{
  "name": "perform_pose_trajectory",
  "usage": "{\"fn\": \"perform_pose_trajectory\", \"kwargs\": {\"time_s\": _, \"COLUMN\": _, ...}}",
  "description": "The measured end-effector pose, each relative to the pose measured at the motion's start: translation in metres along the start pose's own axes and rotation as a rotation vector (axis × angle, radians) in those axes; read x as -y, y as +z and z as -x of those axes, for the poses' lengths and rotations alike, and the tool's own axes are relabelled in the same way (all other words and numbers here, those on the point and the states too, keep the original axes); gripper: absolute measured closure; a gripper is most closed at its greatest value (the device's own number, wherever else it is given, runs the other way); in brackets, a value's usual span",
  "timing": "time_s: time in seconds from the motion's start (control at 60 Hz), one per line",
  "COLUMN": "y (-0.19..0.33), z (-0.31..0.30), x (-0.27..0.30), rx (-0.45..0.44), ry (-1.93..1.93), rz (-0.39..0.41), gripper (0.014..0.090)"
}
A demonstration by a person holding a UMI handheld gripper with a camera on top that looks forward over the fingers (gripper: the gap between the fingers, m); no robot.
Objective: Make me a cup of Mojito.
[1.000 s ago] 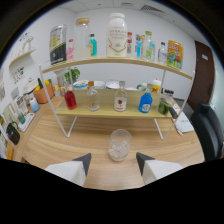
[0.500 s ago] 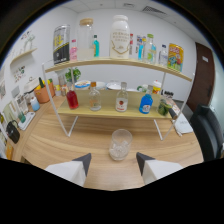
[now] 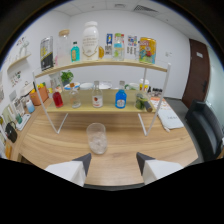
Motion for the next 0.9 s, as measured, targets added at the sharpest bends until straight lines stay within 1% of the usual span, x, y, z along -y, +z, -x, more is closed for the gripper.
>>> {"fn": "perform_pose_trajectory", "kwargs": {"time_s": 0.15, "y": 0.009, "z": -0.046, "x": 0.037, "rx": -0.014, "ry": -0.042, "rz": -0.044, "gripper": 0.0186}}
{"fn": "perform_pose_trajectory", "kwargs": {"time_s": 0.283, "y": 0.034, "z": -0.077, "x": 0.079, "rx": -0.021, "ry": -0.066, "rz": -0.059, "gripper": 0.0189}}
{"fn": "perform_pose_trajectory", "kwargs": {"time_s": 0.367, "y": 0.055, "z": -0.089, "x": 0.097, "rx": -0.014, "ry": -0.064, "rz": -0.053, "gripper": 0.019}}
{"fn": "perform_pose_trajectory", "kwargs": {"time_s": 0.433, "y": 0.074, "z": -0.098, "x": 0.107, "rx": -0.026, "ry": -0.066, "rz": -0.045, "gripper": 0.0189}}
{"fn": "perform_pose_trajectory", "kwargs": {"time_s": 0.567, "y": 0.11, "z": -0.11, "x": 0.114, "rx": -0.025, "ry": -0.066, "rz": -0.015, "gripper": 0.019}}
{"fn": "perform_pose_trajectory", "kwargs": {"time_s": 0.633, "y": 0.124, "z": -0.116, "x": 0.115, "rx": -0.028, "ry": -0.063, "rz": -0.005, "gripper": 0.0212}}
{"fn": "perform_pose_trajectory", "kwargs": {"time_s": 0.7, "y": 0.135, "z": -0.12, "x": 0.115, "rx": -0.019, "ry": -0.058, "rz": 0.008, "gripper": 0.0269}}
{"fn": "perform_pose_trajectory", "kwargs": {"time_s": 0.75, "y": 0.142, "z": -0.121, "x": 0.113, "rx": -0.006, "ry": -0.046, "rz": 0.021, "gripper": 0.0327}}
{"fn": "perform_pose_trajectory", "kwargs": {"time_s": 0.9, "y": 0.151, "z": -0.113, "x": 0.109, "rx": 0.041, "ry": -0.029, "rz": 0.053, "gripper": 0.0592}}
